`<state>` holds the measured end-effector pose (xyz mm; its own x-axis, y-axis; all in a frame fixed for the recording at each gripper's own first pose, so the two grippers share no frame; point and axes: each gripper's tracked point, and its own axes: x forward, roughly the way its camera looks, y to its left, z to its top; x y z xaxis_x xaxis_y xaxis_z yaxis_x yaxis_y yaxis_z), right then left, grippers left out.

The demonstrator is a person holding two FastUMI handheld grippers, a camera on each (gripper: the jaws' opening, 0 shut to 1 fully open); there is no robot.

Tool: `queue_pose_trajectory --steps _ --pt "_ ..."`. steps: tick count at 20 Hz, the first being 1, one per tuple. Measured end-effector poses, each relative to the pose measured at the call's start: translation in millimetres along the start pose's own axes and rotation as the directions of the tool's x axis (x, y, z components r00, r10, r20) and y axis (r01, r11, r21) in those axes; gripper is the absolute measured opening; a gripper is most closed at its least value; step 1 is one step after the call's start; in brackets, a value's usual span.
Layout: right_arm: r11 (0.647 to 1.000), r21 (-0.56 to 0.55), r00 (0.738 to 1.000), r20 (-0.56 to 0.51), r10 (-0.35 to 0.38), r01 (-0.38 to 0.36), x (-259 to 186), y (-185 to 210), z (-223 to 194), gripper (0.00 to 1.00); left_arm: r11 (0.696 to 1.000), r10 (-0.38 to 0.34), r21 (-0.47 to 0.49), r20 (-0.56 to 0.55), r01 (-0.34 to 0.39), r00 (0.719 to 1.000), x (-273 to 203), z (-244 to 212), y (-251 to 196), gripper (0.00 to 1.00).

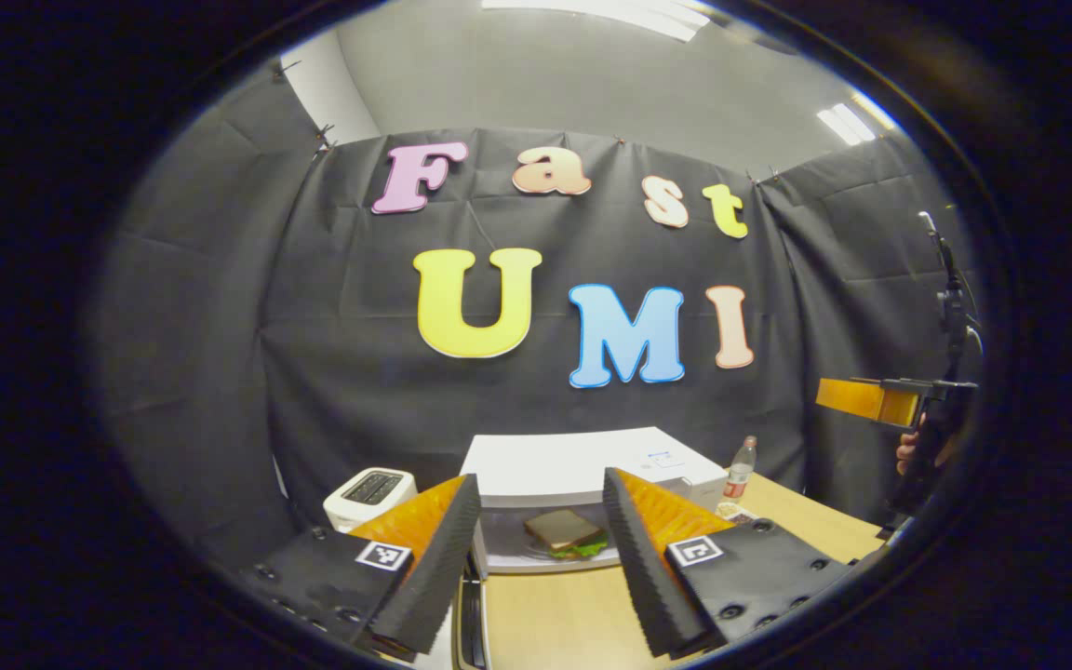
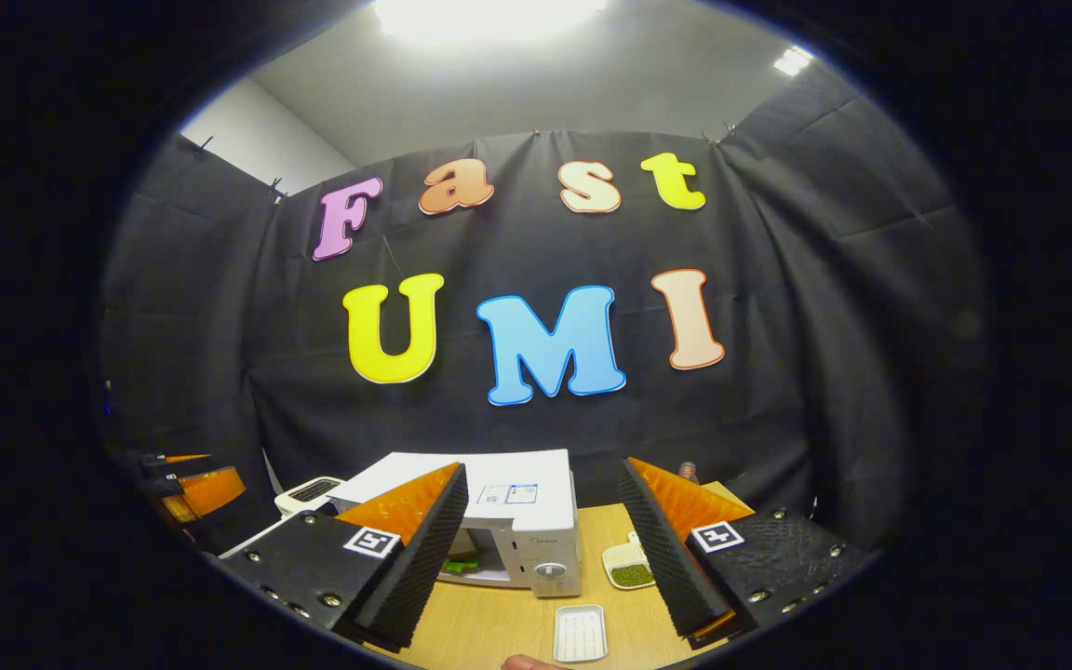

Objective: Open the microwave oven with the left hand, put the food in, and close the microwave oven.

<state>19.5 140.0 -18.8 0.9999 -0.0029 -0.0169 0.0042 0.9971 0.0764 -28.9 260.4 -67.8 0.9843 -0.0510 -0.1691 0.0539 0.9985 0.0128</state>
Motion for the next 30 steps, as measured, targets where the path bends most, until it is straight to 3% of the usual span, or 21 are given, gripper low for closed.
queue_pose_trajectory --steps 2,4,6,7,8,12,18,19,30 --pt "1.0 0.001 1.0 -0.005 0.014 -0.014 4 0 -4 0.98 0.999 0.035 -0.003 -0.019 -0.035 0.999 -10 -7 18 0.63" --pt "1.0 0.002 1.0 -0.01 0.021 -0.021 8 0 -6 0.98 0.993 0.116 0.008 -0.048 -0.116 0.992 -24 -19 54 0.38" --pt "0.999 0.01 0.999 -0.022 0.03 -0.03 10 3 -10 0.98 0.991 0.132 -0.007 -0.093 -0.134 0.987 -40 -34 70 0.13" --pt "0.999 0.016 0.999 -0.03 0.032 -0.032 11 4 -13 0.98 0.988 0.156 0.003 -0.108 -0.157 0.982 -45 -39 83 0.14" --pt "0.999 0.02 0.999 -0.04 0.031 -0.03 12 3 -15 0.98 0.98 0.197 0.015 -0.126 -0.197 0.972 -54 -45 101 0.07" --pt "0.999 0.038 0.999 -0.038 0.024 -0.023 20 0 -16 0.98 0.972 0.234 0.018 -0.221 -0.235 0.947 -76 -82 130 0.06" --pt "0.999 0.043 0.999 -0.04 0.009 -0.008 27 -3 -18 0.98 0.978 0.207 0.089 -0.348 -0.187 0.914 -116 -130 135 0.06" --pt "0.999 0.046 0.999 -0.042 0.012 -0.01 27 -2 -18 0.98 0.981 0.194 0.079 -0.361 -0.177 0.912 -117 -136 133 0.1" --pt "0.999 0.033 0.998 -0.049 0.044 -0.042 36 5 -16 0.98 0.998 0.041 -0.024 -0.447 -0.057 0.894 -120 -173 85 0.07"
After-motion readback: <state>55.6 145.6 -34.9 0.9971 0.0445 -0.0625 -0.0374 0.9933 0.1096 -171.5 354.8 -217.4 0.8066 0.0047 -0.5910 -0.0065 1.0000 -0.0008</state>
